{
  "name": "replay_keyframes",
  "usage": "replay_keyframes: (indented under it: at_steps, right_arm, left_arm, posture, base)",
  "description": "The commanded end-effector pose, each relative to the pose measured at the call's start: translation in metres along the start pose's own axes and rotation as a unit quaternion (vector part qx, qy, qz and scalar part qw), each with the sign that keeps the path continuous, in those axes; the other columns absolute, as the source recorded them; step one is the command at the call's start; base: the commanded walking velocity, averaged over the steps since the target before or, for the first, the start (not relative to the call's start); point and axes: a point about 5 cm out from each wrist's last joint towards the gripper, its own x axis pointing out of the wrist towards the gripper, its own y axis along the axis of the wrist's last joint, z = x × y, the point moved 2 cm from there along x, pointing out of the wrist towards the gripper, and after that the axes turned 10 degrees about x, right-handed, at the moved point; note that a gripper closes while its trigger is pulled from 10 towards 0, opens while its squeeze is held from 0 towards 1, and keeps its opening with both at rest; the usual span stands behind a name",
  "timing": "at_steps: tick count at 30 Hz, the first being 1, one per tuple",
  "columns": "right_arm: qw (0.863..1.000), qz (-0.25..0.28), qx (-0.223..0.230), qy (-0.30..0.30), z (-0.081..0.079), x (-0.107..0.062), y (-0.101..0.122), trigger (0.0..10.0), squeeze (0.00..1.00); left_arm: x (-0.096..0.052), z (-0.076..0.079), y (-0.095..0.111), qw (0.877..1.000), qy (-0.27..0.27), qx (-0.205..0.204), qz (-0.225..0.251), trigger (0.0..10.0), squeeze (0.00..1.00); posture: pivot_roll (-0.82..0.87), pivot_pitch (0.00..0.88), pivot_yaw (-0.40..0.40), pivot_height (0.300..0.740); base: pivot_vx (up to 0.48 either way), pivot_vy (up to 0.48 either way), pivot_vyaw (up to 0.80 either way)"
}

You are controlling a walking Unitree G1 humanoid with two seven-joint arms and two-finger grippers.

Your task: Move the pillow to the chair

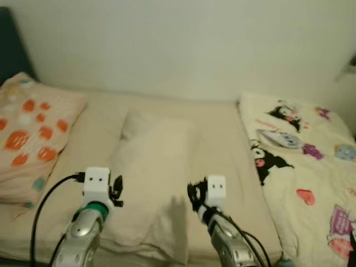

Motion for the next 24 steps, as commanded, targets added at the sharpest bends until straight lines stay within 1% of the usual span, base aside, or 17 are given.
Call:
replay_keyframes:
  at_steps: [1,8,24]
  right_arm:
    - [1.000,0.002,0.004,-0.009,0.0035,0.0004,0.0023,10.0,0.00]
    - [1.000,0.000,0.005,-0.010,0.0038,0.0003,0.0015,10.0,0.00]
    - [1.000,-0.006,0.004,-0.012,0.0052,-0.0010,-0.0013,10.0,0.00]
  left_arm:
    - [-0.0008,0.0013,-0.0061,1.000,-0.007,-0.001,-0.011,10.0,0.00]
    - [-0.0008,0.0013,-0.0064,1.000,-0.007,0.003,-0.012,10.0,0.00]
    - [-0.0020,0.0016,-0.0095,1.000,-0.002,0.011,-0.019,10.0,0.00]
  posture:
    - [0.05,0.023,-0.011,0.740]
    - [0.05,0.024,-0.010,0.740]
    - [0.05,0.030,-0.014,0.740]
  base:
    - [0.289,0.000,0.00]
    - [0.279,0.000,0.00]
    - [0.000,0.000,0.00]
